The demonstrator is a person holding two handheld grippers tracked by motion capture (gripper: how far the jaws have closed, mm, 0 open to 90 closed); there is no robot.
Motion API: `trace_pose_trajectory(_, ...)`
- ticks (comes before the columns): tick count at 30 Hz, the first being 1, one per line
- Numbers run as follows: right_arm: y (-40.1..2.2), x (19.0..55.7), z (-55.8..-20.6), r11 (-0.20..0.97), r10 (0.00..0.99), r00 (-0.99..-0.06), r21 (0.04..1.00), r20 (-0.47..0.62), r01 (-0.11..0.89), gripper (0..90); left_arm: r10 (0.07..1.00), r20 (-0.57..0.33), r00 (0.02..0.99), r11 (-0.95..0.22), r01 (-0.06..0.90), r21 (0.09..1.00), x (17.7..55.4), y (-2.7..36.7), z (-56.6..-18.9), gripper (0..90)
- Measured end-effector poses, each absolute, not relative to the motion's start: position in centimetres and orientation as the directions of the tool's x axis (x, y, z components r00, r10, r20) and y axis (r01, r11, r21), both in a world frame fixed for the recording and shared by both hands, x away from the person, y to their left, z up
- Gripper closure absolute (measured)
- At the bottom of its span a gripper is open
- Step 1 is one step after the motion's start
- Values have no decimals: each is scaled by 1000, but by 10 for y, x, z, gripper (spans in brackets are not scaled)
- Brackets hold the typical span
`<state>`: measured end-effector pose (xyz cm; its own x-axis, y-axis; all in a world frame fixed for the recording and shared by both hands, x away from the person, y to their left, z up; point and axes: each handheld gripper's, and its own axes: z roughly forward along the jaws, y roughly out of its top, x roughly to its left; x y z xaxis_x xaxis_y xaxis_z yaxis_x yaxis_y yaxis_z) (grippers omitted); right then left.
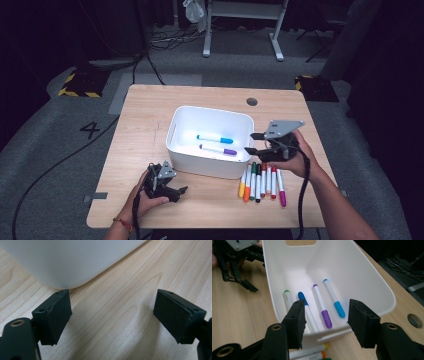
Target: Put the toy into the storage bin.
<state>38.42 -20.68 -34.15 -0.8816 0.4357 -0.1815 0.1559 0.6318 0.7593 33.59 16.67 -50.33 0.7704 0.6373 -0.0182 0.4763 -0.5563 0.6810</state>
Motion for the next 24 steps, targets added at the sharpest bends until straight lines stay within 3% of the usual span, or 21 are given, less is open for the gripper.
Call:
trace_pose_trajectory(12,-287,339,-397,589,558,-821,755,-121,289,403,637,-19,771,-557,477,680,336,167,-503,150)
trace_pose_trajectory(24,-318,317,-461,557,635,-772,682,18,474,402,637,-19,771,-556,477,680,336,167,-503,150)
